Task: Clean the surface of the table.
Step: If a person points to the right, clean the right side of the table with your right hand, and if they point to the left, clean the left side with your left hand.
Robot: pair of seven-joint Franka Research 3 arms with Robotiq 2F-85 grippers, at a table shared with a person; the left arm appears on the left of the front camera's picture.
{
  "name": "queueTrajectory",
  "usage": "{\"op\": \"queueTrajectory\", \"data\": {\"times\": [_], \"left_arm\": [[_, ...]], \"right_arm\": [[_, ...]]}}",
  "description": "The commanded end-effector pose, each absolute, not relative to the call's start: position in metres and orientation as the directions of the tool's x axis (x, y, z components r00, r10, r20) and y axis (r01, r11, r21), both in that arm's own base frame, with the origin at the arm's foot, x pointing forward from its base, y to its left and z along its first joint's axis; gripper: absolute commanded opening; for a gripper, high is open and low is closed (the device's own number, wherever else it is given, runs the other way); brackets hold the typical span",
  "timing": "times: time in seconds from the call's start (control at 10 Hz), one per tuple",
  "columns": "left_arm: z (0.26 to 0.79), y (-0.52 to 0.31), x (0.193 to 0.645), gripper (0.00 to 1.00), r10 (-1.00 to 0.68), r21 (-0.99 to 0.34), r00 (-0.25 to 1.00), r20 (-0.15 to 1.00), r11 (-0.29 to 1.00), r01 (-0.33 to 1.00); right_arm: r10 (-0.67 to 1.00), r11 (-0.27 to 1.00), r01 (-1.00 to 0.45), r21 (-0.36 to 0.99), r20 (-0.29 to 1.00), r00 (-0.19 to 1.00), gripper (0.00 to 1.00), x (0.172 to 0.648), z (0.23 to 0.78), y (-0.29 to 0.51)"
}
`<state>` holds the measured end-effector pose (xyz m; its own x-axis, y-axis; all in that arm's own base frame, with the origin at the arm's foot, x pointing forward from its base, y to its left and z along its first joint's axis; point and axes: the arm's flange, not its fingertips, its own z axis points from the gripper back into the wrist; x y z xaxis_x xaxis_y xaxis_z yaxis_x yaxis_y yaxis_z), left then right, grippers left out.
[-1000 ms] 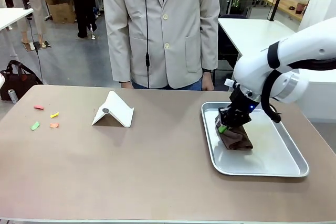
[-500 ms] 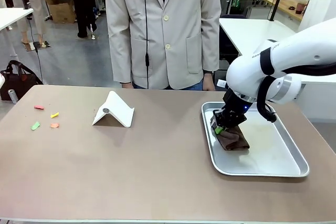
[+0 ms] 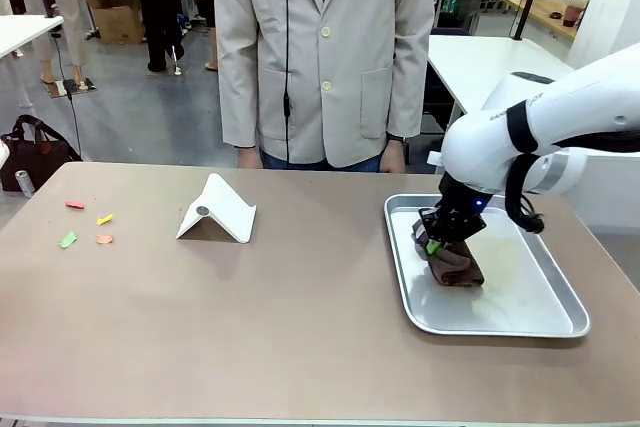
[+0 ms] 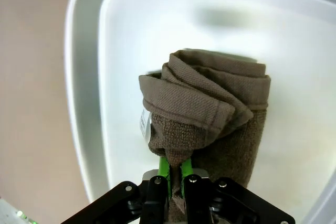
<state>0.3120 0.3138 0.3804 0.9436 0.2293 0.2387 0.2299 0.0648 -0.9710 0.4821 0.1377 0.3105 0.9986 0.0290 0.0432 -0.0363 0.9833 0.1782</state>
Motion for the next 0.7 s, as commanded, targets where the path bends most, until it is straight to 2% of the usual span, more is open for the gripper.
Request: {"op": "queueTrajectory", "data": {"times": [0.0,0.4,0.6], "left_arm": [[0.382,0.314,0.310,0.00,0.224,-0.970,0.944,0.241,0.062,0.233],[0.382,0.314,0.310,0.00,0.224,-0.970,0.944,0.241,0.062,0.233],[0.382,0.314,0.310,0.00,0.224,-0.970,0.944,0.241,0.062,0.233]], "right_arm": [[-0.068,0.991,0.065,0.116,0.021,0.997,0.09,0.472,0.302,0.092],[-0.226,0.961,0.216,0.171,0.040,0.973,0.09,0.457,0.311,0.027],[-0.257,0.933,0.233,0.275,0.053,0.965,0.09,0.451,0.321,0.006]]}}
